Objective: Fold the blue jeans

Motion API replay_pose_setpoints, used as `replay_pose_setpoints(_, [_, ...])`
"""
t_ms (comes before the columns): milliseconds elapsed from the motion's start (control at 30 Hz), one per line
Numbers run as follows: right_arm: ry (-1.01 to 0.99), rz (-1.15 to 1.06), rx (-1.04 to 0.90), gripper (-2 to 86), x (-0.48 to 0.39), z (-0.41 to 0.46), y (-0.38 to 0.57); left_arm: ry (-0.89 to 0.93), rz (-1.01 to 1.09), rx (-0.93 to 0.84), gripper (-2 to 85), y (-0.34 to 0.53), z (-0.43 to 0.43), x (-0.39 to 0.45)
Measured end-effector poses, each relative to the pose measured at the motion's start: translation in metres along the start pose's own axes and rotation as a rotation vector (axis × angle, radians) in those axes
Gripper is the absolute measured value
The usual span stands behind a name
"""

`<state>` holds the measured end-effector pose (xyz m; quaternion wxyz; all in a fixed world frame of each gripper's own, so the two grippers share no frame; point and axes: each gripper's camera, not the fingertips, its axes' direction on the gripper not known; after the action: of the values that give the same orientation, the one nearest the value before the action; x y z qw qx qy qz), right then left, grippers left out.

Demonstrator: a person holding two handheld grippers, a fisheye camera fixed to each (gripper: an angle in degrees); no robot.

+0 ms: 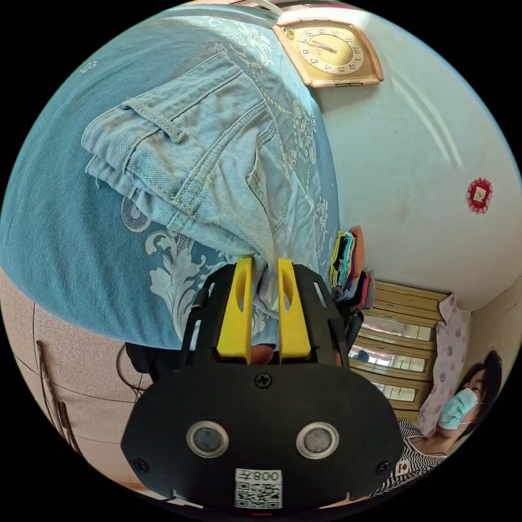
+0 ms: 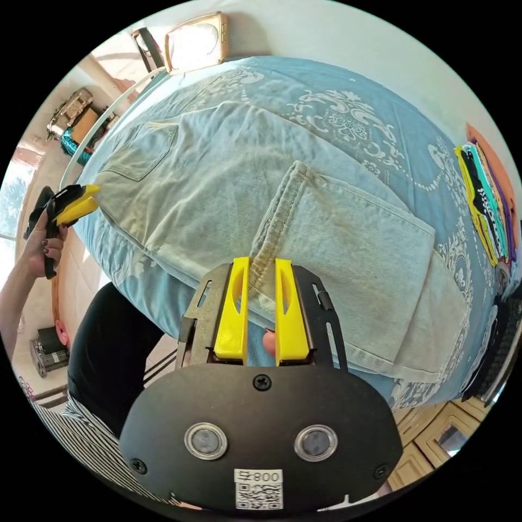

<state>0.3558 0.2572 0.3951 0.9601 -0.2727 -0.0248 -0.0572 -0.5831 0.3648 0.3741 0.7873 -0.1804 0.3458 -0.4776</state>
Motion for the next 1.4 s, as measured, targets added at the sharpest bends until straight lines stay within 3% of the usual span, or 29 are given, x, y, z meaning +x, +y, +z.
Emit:
replay_pose_setpoints(300, [-0.066, 0.015, -0.037, 3.9, 0.004, -0.025, -0.003, 0.007, -0.028, 0.037, 5.6, 0.009, -0.005, -0.004])
replay_pose_setpoints(500, [-0.208, 0.162, 0.155, 2.7, 0.09, -0.117, 0.042, 0.076, 0.008, 0.077, 4.1, 0.021, -0.031, 0.001])
replay_pose_setpoints(667, [-0.11, 0.67, 0.239, 1.9, 0.253, -0.167, 0.151, 0.09, 0.02, 0.076, 3.4, 0.027, -0.048, 0.001])
replay_pose_setpoints(733, [-0.164, 0.877, 0.208, 1.4, 0.297, -0.157, 0.193, 0.095, 0.004, 0.078, 3.4, 0.03, -0.049, -0.004])
replay_pose_setpoints(767, [-0.217, 1.007, 0.185, 1.0, 0.315, -0.145, 0.221, 0.103, -0.014, 0.08, 3.4, 0.033, -0.049, -0.008])
replay_pose_setpoints(867, [-0.297, 1.113, 0.218, 0.8, 0.305, -0.126, 0.255, 0.121, -0.042, 0.09, 3.8, 0.04, -0.052, -0.018])
replay_pose_setpoints(1100, [-0.314, 0.57, 0.083, 2.5, 0.139, -0.098, 0.153, 0.108, -0.067, 0.164, 6.5, 0.053, -0.076, -0.032])
replay_pose_setpoints(1267, [-0.119, 0.028, 0.043, 5.5, -0.034, -0.097, 0.052, 0.16, -0.086, 0.261, 7.5, 0.056, -0.102, -0.042])
replay_pose_setpoints(1400, [0.066, -0.255, 0.034, 6.0, -0.134, -0.085, 0.012, 0.172, -0.098, 0.269, 8.0, 0.049, -0.109, -0.046])
